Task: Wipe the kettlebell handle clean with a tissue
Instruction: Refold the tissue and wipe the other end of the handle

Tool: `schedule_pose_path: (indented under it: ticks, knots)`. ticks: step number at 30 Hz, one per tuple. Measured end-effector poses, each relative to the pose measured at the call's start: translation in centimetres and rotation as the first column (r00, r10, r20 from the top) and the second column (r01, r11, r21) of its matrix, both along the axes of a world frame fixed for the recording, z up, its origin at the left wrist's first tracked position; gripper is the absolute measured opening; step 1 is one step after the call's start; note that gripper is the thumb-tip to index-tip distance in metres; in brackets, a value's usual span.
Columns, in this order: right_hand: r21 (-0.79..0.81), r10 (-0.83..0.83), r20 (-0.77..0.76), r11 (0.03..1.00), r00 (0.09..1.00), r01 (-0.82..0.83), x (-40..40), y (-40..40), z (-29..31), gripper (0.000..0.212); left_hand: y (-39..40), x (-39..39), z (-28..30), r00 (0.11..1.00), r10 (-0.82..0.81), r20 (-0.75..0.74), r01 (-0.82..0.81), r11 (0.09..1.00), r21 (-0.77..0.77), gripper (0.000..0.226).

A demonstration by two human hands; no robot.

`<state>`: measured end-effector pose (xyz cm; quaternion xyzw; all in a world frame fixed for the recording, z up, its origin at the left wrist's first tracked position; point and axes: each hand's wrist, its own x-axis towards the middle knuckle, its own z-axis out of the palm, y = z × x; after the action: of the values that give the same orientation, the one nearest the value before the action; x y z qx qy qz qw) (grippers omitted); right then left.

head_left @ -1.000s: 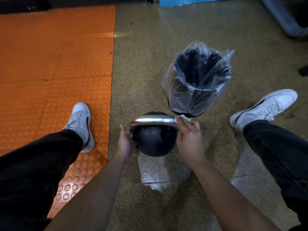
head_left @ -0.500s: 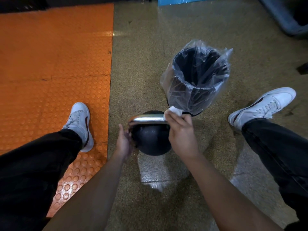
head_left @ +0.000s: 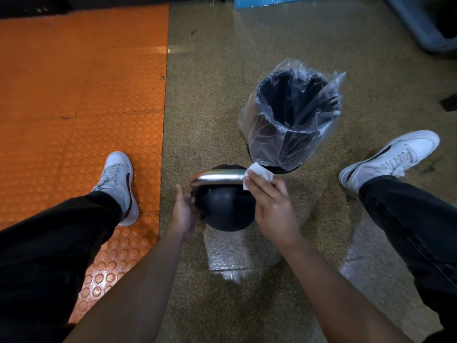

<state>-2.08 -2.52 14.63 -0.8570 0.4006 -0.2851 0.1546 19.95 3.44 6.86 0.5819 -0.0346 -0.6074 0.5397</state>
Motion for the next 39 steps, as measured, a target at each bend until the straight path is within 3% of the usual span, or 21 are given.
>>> schedule_pose_path:
  ticks: [4, 11, 14, 16, 22, 25, 28, 33, 39]
  knots:
    - [0.147, -0.234, 0.005, 0.962, 0.972, 0.231, 0.0, -1.1, -0.2, 0.047, 0.0, -0.1, 0.4, 1.000, -0.002, -0.006, 0.002, 1.000, -0.015, 0.075]
    - [0.036, 0.019, -0.029, 0.999, 0.999, -0.018, 0.7, -0.4, 0.6, 0.048, 0.2, -0.1, 0.5, 1.000, -0.017, 0.016, 0.017, 1.000, 0.000, 0.081]
    - [0.125, -0.190, -0.014, 0.974, 0.982, 0.190, -0.3, -0.5, -0.4, 0.051, 0.2, -0.2, 0.8, 1.000, -0.012, 0.023, 0.012, 1.000, 0.005, 0.079]
    - [0.167, -0.242, -0.042, 0.955, 0.969, 0.246, 0.6, -1.2, -0.3, 0.047, 0.2, -0.3, 1.0, 1.000, -0.007, 0.023, 0.006, 1.000, 0.004, 0.076]
    - [0.033, 0.004, -0.020, 0.999, 1.000, -0.004, 1.6, 1.0, 0.0, 0.045, 0.2, -0.3, 1.0, 1.000, 0.019, 0.009, -0.019, 1.000, 0.002, 0.072]
    - [0.072, -0.117, 0.050, 0.991, 0.992, 0.113, 0.3, 1.7, -1.6, 0.053, 0.1, -0.2, 0.8, 1.000, 0.014, -0.005, -0.014, 1.000, 0.004, 0.073]
    - [0.155, -0.282, 0.049, 0.950, 0.958, 0.272, 1.2, -0.1, -1.2, 0.048, 0.1, -0.1, 0.9, 1.000, 0.010, -0.005, -0.010, 1.000, 0.010, 0.073]
    - [0.030, -0.025, 0.039, 0.999, 0.999, 0.024, 2.2, 0.7, -0.2, 0.042, 0.0, -0.3, 1.1, 1.000, 0.014, -0.003, -0.014, 1.000, 0.007, 0.073]
    - [0.201, -0.322, 0.060, 0.931, 0.945, 0.305, 1.4, -0.1, -1.2, 0.047, -0.1, -0.5, 1.3, 1.000, 0.018, 0.004, -0.018, 1.000, 0.009, 0.071]
